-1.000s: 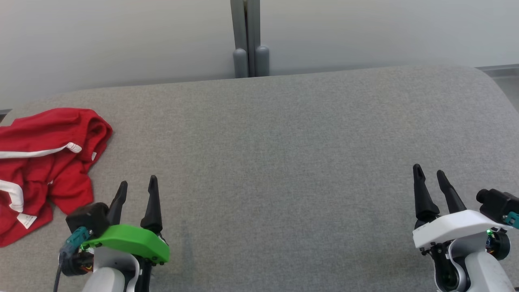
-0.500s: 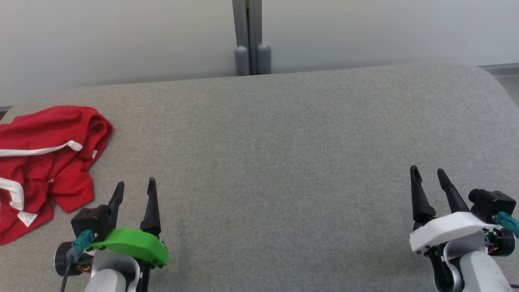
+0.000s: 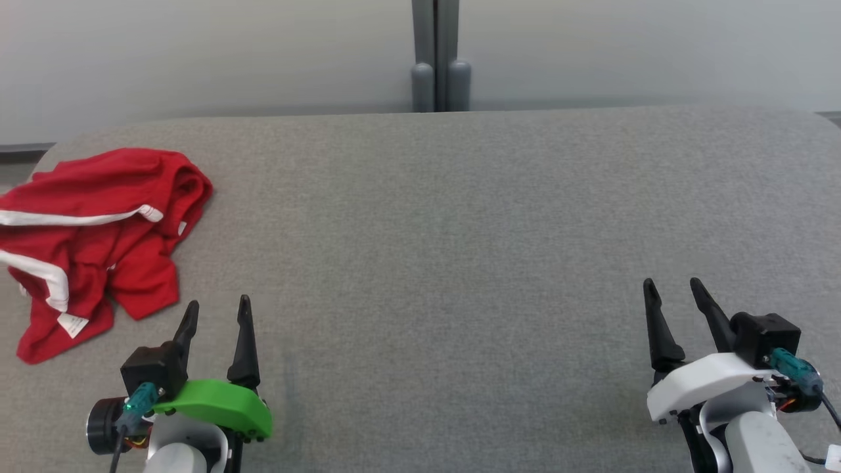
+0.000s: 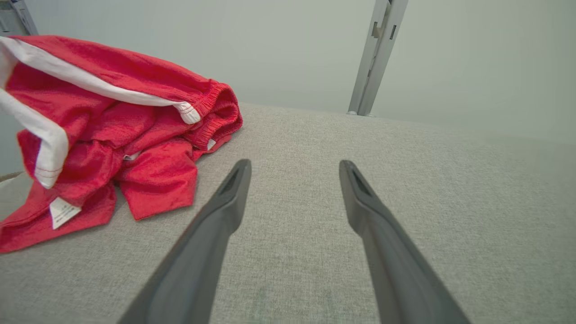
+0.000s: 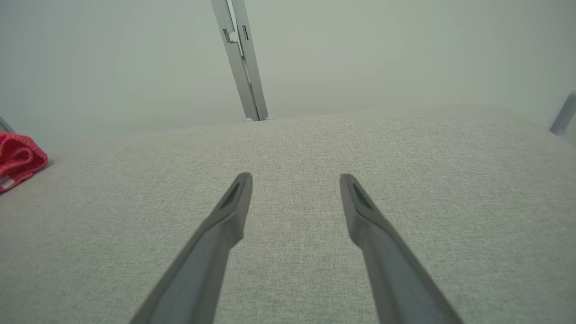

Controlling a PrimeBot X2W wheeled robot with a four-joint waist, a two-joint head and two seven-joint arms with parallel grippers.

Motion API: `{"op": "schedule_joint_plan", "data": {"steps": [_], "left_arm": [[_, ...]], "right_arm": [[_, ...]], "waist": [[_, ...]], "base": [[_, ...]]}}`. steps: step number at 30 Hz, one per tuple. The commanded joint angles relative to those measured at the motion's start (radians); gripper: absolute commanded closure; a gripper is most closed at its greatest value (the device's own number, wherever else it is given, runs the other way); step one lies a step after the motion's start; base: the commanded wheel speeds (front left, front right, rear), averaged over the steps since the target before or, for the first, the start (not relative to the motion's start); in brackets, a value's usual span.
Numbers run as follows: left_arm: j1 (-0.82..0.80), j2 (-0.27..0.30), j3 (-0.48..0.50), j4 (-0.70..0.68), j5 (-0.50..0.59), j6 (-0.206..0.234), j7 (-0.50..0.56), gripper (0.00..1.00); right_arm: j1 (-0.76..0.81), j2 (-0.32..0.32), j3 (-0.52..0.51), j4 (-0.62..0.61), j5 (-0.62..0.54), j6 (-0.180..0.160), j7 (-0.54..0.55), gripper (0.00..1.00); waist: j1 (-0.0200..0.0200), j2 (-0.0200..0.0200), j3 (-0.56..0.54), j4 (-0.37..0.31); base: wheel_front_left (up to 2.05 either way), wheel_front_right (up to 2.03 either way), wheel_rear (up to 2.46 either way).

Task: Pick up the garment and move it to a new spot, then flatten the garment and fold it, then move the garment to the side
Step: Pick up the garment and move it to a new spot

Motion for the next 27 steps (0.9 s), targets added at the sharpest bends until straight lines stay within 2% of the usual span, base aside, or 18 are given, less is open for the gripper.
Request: {"op": "schedule_joint_plan", "data": {"steps": [1, 19, 27], "left_arm": [[-0.016, -0.001, 0.013, 0.002, 0.021, -0.006, -0.008, 0.0], [-0.023, -0.043, 0.167, 0.103, 0.133, -0.066, -0.044, 0.0], [-0.044, -0.059, 0.21, 0.141, 0.182, -0.084, -0.056, 0.0]], "right_arm": [[-0.021, -0.003, 0.011, 0.002, -0.022, 0.0, -0.01, 0.0], [-0.108, -0.008, 0.126, 0.08, -0.168, 0.0, -0.044, 0.0], [-0.147, -0.013, 0.169, 0.111, -0.221, 0.0, -0.058, 0.0]], "waist": [[0.0, -0.0001, 0.022, 0.053], [0.0, -0.0001, 0.093, 0.38], [0.0, -0.0001, 0.125, 0.439]], "base": [[0.0, 0.0, 0.0], [0.0, 0.0, 0.0], [0.0, 0.0, 0.0]]}}
